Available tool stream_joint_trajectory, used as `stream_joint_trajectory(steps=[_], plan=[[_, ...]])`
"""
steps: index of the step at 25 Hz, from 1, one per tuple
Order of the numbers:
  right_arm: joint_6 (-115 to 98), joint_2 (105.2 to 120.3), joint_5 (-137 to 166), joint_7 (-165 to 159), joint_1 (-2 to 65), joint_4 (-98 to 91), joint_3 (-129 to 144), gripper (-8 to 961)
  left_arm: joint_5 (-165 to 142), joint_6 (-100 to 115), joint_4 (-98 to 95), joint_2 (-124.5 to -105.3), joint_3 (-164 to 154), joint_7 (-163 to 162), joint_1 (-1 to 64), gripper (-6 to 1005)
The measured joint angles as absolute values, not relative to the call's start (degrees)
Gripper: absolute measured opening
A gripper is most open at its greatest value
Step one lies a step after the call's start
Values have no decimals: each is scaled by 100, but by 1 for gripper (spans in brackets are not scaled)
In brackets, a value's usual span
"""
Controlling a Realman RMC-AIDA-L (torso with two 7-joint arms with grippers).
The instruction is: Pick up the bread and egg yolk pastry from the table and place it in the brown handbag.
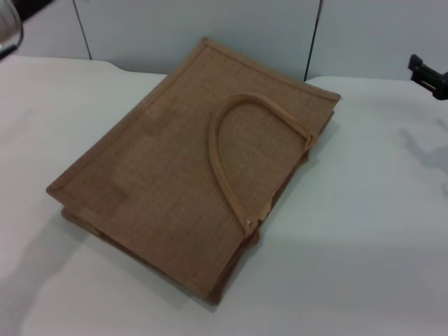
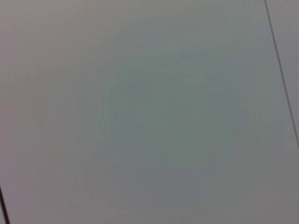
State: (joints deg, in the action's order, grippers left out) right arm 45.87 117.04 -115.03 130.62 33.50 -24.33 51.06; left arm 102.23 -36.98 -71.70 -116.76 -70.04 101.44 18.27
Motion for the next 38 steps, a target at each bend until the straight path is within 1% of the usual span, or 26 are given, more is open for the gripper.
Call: stream_joint_trajectory(steps=[6, 11, 17, 22, 38], plan=[[4616, 11700, -14412, 15560, 3718, -914, 4998, 853, 12306, -3728, -5897, -11689, -7256, 12552, 1896, 833], [4691, 11691, -15844, 17050, 4012, -55, 4869, 852, 13900, -3769, -4967, -11690, -7603, 14312, 1987, 786], [4689, 11687, -15930, 17127, 3999, 33, 4853, 838, 14813, -3937, -4149, -11696, -7792, 15097, 2224, 754], [4649, 11673, -15909, 17125, 4003, 37, 4864, 763, 14886, -4043, -4021, -11690, -7799, 15115, 2256, 754], [4692, 11679, -15832, 16974, 4077, 122, 4913, 754, 14903, -4006, -3757, -11663, -7753, 15116, 2333, 754]])
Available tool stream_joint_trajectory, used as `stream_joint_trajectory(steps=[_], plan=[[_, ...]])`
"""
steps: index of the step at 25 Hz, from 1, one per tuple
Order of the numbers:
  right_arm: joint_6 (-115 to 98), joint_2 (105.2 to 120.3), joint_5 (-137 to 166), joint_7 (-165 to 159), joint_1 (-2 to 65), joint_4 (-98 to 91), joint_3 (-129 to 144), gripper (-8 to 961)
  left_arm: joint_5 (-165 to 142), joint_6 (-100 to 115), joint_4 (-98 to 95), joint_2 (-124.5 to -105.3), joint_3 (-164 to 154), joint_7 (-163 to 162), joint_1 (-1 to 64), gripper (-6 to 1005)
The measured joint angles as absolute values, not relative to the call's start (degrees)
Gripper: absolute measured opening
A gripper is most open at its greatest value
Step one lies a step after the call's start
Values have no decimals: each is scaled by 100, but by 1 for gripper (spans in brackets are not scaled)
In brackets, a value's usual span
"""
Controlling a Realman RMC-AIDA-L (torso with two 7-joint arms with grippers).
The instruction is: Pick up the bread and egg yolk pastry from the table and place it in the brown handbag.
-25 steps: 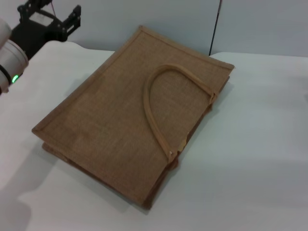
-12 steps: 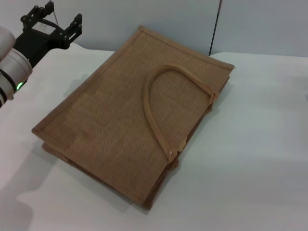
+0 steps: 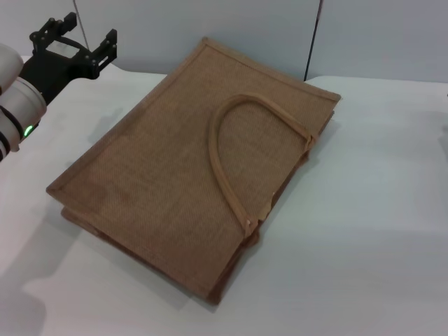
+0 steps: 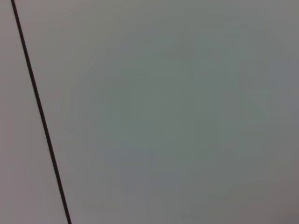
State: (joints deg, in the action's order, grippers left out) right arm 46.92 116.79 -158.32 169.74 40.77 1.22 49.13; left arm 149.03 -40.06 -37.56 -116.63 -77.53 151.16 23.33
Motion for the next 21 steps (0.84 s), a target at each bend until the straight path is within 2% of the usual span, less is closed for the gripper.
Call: stream_joint_trajectory(steps=[6, 12, 21], plan=[[4693, 11674, -15833, 16701, 4105, 101, 4914, 751, 14906, -4021, -3753, -11662, -7752, 15122, 2360, 754], [4578, 11663, -15835, 16745, 4178, 65, 4913, 637, 14907, -4016, -3752, -11662, -7714, 15127, 2419, 754], [4147, 11653, -15828, 16711, 4327, 71, 4924, 633, 14907, -3990, -3749, -11656, -7676, 15102, 2437, 754]])
